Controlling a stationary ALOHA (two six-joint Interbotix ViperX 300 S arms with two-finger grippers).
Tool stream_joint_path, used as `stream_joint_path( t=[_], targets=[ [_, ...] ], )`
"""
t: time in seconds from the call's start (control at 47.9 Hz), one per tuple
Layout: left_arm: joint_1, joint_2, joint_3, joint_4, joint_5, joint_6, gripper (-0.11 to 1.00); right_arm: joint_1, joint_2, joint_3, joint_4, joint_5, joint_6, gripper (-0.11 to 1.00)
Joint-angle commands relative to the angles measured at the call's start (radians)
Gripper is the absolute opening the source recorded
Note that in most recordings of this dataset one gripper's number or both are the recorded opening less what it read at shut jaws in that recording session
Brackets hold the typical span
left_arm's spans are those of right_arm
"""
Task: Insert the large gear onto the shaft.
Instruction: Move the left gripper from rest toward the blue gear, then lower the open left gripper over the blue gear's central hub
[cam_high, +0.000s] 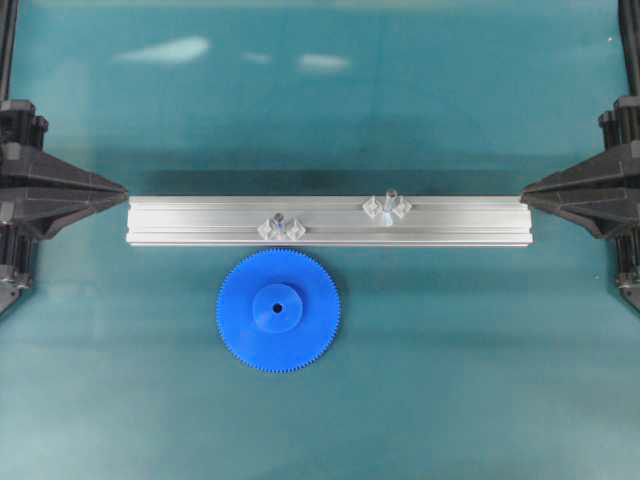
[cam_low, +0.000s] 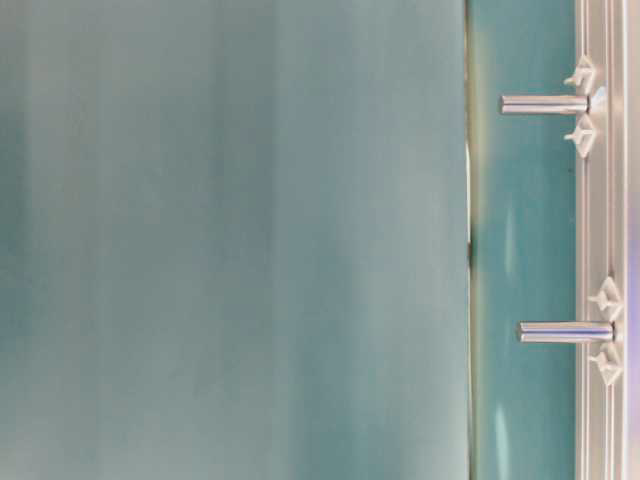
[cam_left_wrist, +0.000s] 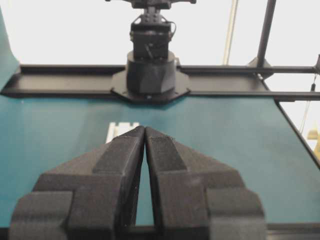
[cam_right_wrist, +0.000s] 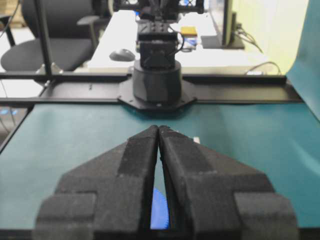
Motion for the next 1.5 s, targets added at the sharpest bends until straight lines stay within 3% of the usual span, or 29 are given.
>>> stream_joint_path(
  t=[0.0,0.083,0.146,0.271,0.48,0.751,0.96,1.189,1.482],
  targets=[
    [-0.025,0.017,0.028,0.012,-0.008,-0.020,0.11,-0.005,0.011,0.008,0.003,-0.008,-0.002,0.16],
    [-0.040,0.034,0.028,0.014,-0.012,-0.023,0.13,-0.003,0.002,0.031,0.023,0.000,0.015,0.23],
    [-0.043,0.043,0.014,0.014,-0.012,-0.023,0.03,0.000,-0.006,0.041,0.026,0.014,0.037,0.15],
    [-0.048,0.061,-0.015,0.014,0.028,-0.025,0.01,0.002,-0.014,0.046,0.026,0.058,0.064,0.06],
    [-0.077,0.135,-0.083,0.014,0.178,-0.032,0.01,-0.003,-0.015,0.009,0.026,0.183,0.067,0.05],
    [-0.089,0.270,-0.156,0.014,0.270,-0.037,0.01,-0.011,-0.008,-0.041,0.025,0.354,0.067,0.05],
    [-0.112,0.377,-0.204,0.014,0.301,-0.048,0.01,-0.012,-0.008,-0.038,0.025,0.385,0.069,0.05],
    [-0.117,0.474,-0.281,0.014,0.405,-0.114,0.01,-0.031,-0.014,-0.048,0.023,0.425,0.067,0.05],
    [-0.127,0.612,-0.356,0.014,0.413,-0.135,0.01,-0.041,-0.015,-0.046,0.025,0.476,0.067,0.05]
  ],
)
